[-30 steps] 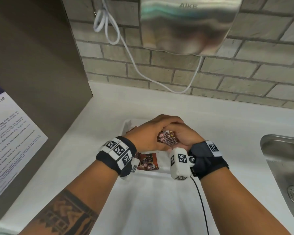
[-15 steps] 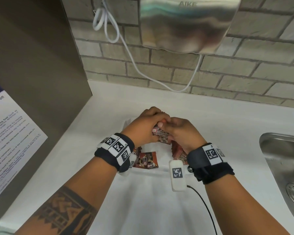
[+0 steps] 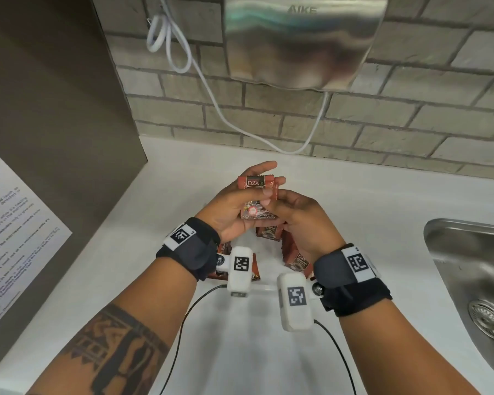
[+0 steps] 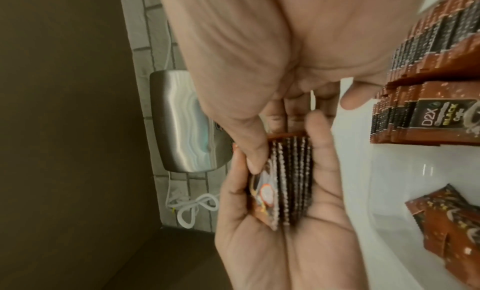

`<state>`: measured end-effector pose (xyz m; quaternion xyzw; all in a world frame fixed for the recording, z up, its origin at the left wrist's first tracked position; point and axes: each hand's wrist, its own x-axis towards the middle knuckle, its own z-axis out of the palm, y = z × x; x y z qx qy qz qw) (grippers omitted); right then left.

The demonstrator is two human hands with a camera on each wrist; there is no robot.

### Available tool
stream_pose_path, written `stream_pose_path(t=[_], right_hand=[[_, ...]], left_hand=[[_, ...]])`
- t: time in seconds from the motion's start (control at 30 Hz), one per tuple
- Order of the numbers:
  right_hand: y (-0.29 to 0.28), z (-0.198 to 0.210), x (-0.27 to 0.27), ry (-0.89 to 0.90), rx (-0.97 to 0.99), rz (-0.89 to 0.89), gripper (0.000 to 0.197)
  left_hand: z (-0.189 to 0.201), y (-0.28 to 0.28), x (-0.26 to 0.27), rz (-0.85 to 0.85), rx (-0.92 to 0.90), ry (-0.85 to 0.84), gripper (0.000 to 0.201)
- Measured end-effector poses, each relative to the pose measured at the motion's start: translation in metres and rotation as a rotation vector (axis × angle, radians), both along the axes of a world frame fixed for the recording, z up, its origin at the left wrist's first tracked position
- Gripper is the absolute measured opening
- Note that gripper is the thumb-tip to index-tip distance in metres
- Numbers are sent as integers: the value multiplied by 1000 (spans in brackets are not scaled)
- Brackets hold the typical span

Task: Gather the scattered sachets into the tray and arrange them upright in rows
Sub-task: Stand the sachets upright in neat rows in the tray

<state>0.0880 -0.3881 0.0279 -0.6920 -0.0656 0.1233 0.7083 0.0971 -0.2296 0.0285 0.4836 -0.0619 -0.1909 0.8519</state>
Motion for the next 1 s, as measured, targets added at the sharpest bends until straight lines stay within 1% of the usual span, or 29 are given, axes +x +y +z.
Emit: stream_pose_path(t=[0.07, 0.17, 0.23, 0.3, 0.37, 0.4, 0.43, 0.5, 0.57, 0.6, 0.7, 0.8, 0.9, 1.0], right_hand=[[0, -4, -1, -50, -121, -34, 37], [-1, -8, -4, -185, -309, -92, 40], [-3, -6, -6, -208, -336, -174, 45], [-7, -1, -8, -196, -349, -248, 45], [-12, 6, -5, -226, -387, -312, 41], [-14, 10, -2, -253, -387, -324, 35], [-15, 15, 2, -275, -384, -304, 28], [-15, 27, 10, -273, -398, -160, 17], [-12, 34, 17, -269, -444, 6, 13], [-12, 35, 19, -264, -457, 49, 13], [-11, 36, 24, -258, -407, 49, 13], [-13, 36, 25, -245, -343, 30, 14], [-13, 34, 28, -253, -377, 37, 11], [-14, 33, 31, -258, -427, 12, 8]], left_hand=[[0, -2, -2, -3, -10, -30, 55], [0, -1, -4, 19, -10, -52, 44], [-2, 1, -5, 28, 33, -48, 40], [-3, 3, -6, 41, 70, -30, 39], [-6, 7, -8, 52, 110, -28, 41], [-8, 8, -8, 54, 133, -29, 44], [-10, 9, -8, 50, 151, -35, 47], [-12, 9, -9, 33, 165, -58, 51], [-12, 8, -11, 18, 174, -69, 54], [-11, 7, -12, 18, 178, -70, 57], [-10, 9, -14, 14, 156, -80, 64], [-10, 12, -13, -30, 116, -77, 60], [-13, 14, -11, -41, 111, -69, 56], [-16, 15, -11, -33, 149, -75, 49]])
